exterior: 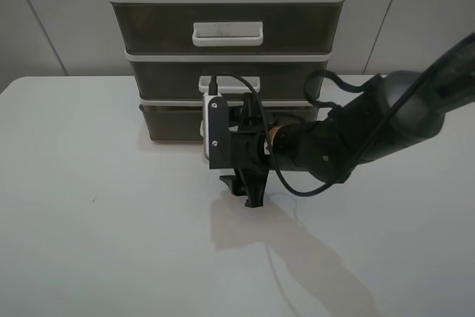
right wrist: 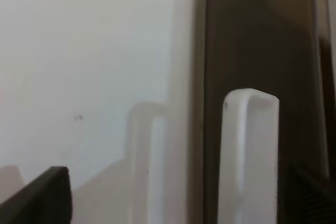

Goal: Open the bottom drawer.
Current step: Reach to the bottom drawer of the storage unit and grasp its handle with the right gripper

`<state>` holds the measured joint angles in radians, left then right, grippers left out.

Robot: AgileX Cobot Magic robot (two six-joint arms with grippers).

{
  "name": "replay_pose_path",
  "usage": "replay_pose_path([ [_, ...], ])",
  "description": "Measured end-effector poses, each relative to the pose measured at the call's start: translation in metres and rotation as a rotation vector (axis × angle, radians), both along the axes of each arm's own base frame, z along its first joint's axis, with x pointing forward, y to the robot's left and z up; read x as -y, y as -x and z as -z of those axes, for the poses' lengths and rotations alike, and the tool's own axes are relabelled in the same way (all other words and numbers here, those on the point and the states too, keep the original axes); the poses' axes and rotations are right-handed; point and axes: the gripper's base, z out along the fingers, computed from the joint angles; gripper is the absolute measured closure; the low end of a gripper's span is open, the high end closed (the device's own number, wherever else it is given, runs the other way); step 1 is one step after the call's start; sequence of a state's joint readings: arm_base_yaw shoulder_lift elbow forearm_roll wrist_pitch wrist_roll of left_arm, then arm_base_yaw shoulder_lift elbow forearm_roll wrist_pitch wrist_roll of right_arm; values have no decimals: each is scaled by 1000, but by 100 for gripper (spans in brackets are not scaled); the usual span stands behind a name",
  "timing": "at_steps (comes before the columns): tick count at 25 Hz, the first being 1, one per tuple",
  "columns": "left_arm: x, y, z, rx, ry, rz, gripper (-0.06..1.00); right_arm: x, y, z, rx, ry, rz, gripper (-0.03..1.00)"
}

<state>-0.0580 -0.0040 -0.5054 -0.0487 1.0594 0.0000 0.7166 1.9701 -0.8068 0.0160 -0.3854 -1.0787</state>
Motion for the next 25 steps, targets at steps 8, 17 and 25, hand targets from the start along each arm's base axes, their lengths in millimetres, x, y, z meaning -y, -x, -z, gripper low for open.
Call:
replay_pose_path([
  [8,0,0,0,0,0,0,20,3,-5,18,31,22,46,17],
  [17,0,0,0,0,0,0,20,3,-7,29,43,16,60,17],
  [25,0,0,0,0,0,0,20,2,-8,29,57,8,63,34],
])
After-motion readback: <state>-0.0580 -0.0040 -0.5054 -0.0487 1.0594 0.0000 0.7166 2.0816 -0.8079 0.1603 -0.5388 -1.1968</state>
